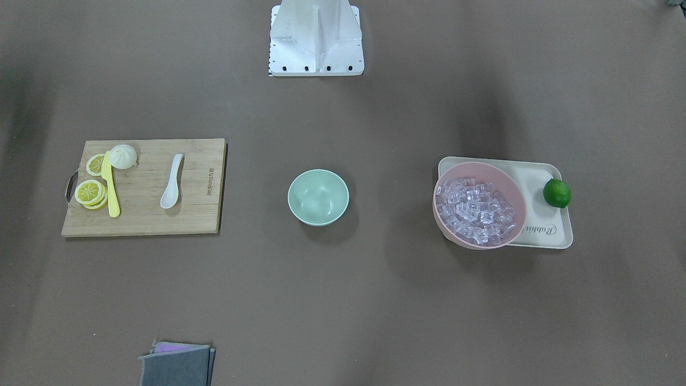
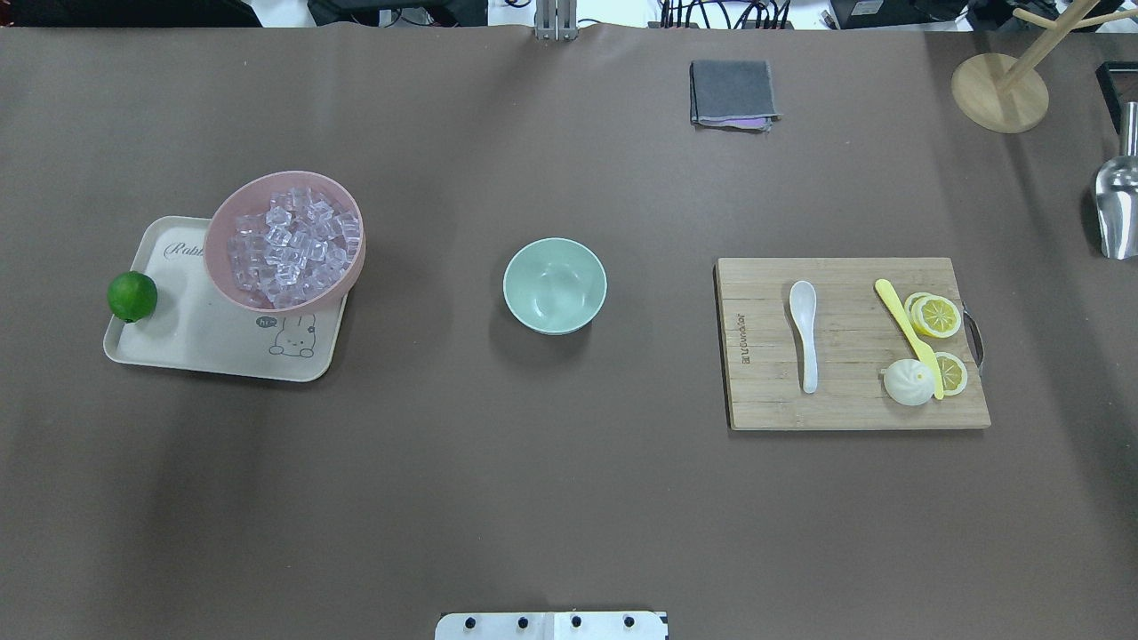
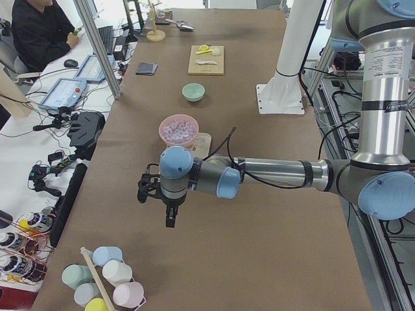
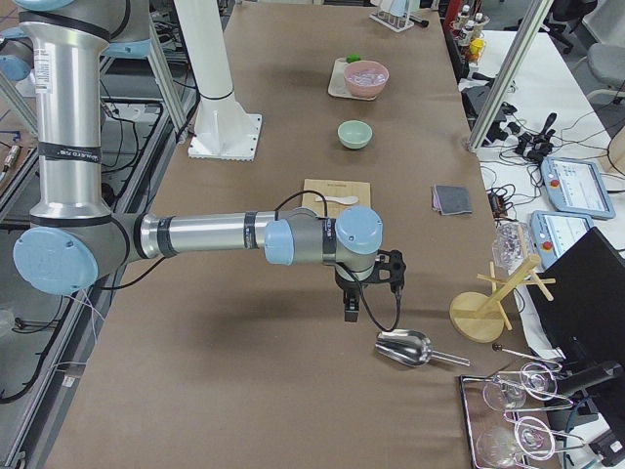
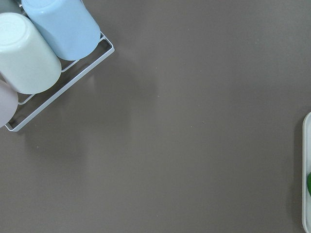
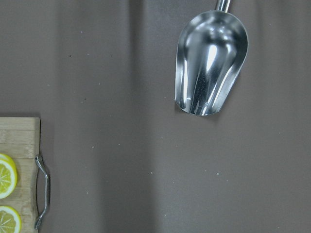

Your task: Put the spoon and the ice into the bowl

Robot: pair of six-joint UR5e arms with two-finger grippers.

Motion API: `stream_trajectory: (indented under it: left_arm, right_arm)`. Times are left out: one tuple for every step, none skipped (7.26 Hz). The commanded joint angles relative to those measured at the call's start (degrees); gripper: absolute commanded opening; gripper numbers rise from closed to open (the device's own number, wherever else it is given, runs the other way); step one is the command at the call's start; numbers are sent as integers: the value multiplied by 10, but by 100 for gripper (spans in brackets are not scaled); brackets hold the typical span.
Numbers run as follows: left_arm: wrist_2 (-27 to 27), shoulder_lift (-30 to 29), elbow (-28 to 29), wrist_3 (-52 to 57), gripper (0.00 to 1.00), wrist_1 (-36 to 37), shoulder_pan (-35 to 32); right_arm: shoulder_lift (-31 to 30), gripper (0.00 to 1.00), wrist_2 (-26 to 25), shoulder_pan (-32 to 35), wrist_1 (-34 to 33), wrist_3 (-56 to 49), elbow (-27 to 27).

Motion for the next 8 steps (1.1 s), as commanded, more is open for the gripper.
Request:
stream_trajectory:
  left_arm:
    - [-1,2,-2,-1,98,1,0]
    - [-1,4,-1,0,98,1,0]
    - [-1,4,1,0,98,0,0]
    - [-1,4,0,0,98,0,0]
    - [-1,5,-2,0,98,0,0]
    - [-1,5,3,0,98,-10,0]
    - [1,5,7,0,98,-18,0]
    - [-1,6,6,0,98,-18,0]
  right_arm:
    - [-4,100,0,0,0,-3,4]
    - [-4,100,0,0,0,-1,4]
    - [-5,100,0,0,0,-1,4]
    - [-5,100,1,0,0,0,4]
    - [-5,100,4,0,0,2,6]
    - [-3,100,4,0,0,2,5]
    - [1,100,4,0,0,2,4]
    - [2,100,5,0,0,2,6]
